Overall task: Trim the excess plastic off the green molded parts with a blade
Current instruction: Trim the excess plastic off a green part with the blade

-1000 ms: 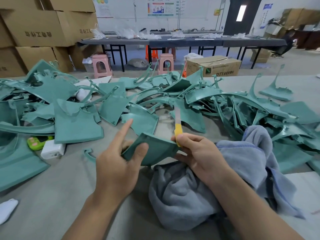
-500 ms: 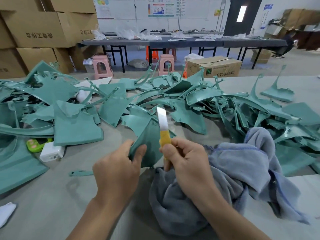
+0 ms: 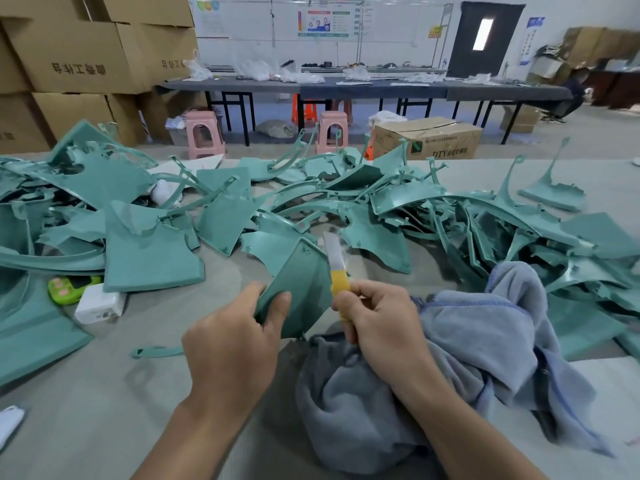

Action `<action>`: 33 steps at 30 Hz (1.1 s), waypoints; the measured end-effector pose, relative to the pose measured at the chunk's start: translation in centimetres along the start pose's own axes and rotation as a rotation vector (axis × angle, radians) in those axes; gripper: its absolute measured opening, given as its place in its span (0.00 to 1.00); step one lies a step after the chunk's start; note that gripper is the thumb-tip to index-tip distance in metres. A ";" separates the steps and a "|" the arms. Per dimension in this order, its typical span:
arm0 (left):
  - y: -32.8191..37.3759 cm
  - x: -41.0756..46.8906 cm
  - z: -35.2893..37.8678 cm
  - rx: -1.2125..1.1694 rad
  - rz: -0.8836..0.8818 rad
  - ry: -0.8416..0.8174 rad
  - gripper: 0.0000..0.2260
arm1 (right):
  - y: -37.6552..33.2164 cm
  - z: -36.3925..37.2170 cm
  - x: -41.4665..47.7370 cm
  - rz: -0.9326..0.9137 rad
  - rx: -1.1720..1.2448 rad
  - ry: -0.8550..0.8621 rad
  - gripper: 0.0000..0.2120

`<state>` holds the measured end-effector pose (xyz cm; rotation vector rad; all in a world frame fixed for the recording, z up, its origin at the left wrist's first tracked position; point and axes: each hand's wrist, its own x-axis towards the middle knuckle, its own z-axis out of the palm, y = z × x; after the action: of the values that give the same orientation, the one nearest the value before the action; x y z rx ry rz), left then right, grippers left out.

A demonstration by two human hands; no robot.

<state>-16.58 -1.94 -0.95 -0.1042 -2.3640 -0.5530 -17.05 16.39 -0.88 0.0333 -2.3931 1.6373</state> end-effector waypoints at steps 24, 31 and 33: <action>0.9 0.0 -0.9 -0.735 -0.306 0.045 0.50 | -0.5 -1.8 0.6 0.491 0.540 -0.241 0.10; 2.9 -1.5 1.7 -0.926 -0.117 -0.140 0.38 | -0.4 -1.0 0.7 0.515 0.545 -0.139 0.08; 3.2 -1.7 2.0 -0.909 -0.129 -0.057 0.33 | -0.4 -0.9 0.7 0.519 0.548 -0.127 0.06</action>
<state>-15.87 1.89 -2.23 -0.3738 -1.9966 -1.6598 -17.54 17.16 -0.09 -0.4314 -2.0610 2.5534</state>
